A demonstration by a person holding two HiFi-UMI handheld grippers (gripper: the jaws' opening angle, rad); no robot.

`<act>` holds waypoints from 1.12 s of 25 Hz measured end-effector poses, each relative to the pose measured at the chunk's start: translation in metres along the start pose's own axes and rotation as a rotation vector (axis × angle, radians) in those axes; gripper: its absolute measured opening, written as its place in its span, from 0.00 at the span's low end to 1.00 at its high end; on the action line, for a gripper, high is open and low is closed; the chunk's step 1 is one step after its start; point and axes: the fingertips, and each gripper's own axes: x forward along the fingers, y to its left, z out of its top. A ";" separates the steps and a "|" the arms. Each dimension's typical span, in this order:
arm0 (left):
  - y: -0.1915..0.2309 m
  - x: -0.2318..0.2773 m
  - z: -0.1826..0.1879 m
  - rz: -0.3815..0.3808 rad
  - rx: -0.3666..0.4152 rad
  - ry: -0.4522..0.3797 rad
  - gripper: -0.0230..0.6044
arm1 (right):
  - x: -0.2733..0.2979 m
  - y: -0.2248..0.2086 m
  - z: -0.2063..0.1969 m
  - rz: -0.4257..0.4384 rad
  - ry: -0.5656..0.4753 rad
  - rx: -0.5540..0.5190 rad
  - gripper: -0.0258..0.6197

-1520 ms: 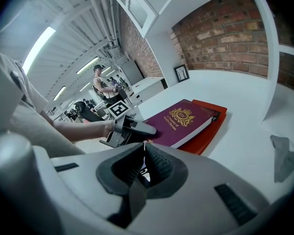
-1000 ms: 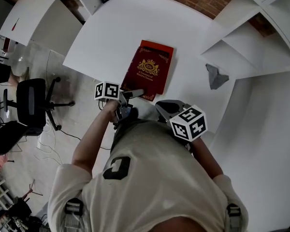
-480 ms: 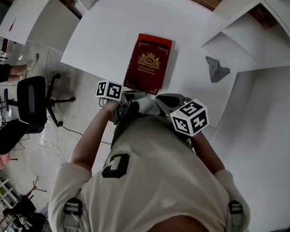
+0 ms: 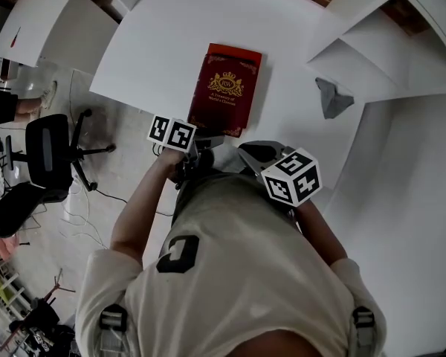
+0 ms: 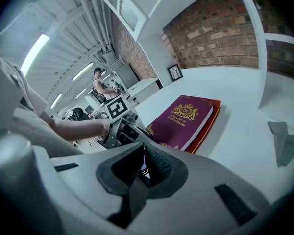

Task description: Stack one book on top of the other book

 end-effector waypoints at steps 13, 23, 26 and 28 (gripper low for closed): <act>0.002 0.015 0.022 0.059 0.122 0.066 0.23 | -0.010 -0.009 -0.005 -0.016 -0.037 0.047 0.05; -0.011 0.022 0.027 -0.010 0.114 0.064 0.23 | -0.013 -0.015 0.001 -0.032 -0.032 0.036 0.05; -0.015 0.002 0.027 -0.019 0.136 0.041 0.23 | -0.012 -0.016 0.001 -0.048 -0.037 0.034 0.05; -0.014 -0.022 0.026 0.005 0.180 0.002 0.23 | -0.008 -0.013 -0.002 -0.057 -0.041 0.037 0.05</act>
